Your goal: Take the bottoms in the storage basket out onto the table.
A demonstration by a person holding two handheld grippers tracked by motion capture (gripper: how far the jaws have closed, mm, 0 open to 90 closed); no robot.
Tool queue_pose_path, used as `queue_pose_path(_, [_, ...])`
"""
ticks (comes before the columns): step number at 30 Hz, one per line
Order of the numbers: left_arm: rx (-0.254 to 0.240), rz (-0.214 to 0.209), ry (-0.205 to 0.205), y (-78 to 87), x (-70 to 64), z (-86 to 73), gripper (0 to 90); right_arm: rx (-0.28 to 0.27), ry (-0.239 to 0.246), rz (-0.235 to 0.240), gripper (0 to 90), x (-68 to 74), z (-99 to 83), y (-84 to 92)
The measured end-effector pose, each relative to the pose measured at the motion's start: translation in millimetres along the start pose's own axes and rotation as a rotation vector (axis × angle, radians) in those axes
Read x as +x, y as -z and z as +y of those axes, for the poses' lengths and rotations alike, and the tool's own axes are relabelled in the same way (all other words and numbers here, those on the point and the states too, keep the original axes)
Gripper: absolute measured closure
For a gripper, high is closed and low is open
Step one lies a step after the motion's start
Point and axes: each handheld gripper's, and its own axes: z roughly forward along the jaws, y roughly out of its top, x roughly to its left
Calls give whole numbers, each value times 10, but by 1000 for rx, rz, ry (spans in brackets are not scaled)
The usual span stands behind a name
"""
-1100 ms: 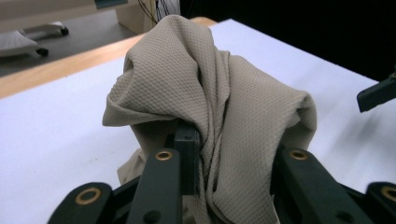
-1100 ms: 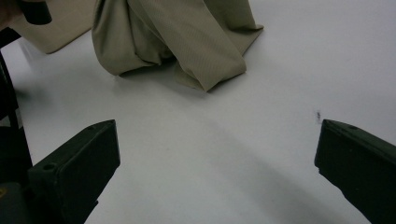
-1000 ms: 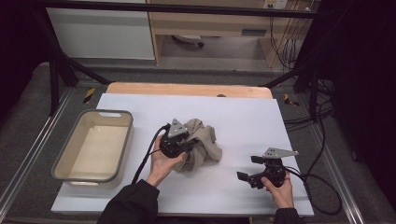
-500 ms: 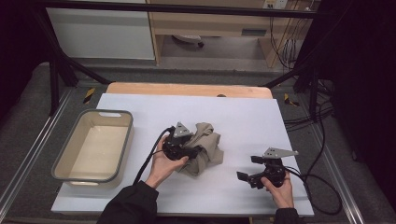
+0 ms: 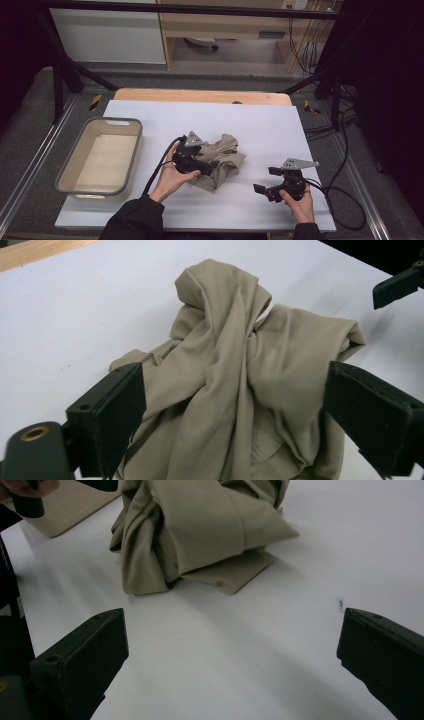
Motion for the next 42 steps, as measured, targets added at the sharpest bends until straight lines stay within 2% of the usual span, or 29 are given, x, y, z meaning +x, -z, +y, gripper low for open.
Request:
queue_pose_path(6, [8, 20, -10, 91, 1, -11, 73, 2, -1, -1, 6, -1, 0, 0])
queue_pose_path(12, [10, 38, -12, 215, 45, -91, 70, 1, -4, -1, 5, 1, 1, 3])
queue_pose_path(23, [10, 74, 13, 391, 178, -349, 66, 3, -2, -2, 5, 0, -1, -4])
queue_pose_path(34, [-6, 87, 59, 570, 275, -640, 65, 4, -1, -2, 6, 0, -1, -5])
queue_pose_path(42, [-1, 93, 70, 687, 301, -826, 63, 7, -2, -3, 6, 0, -2, -7])
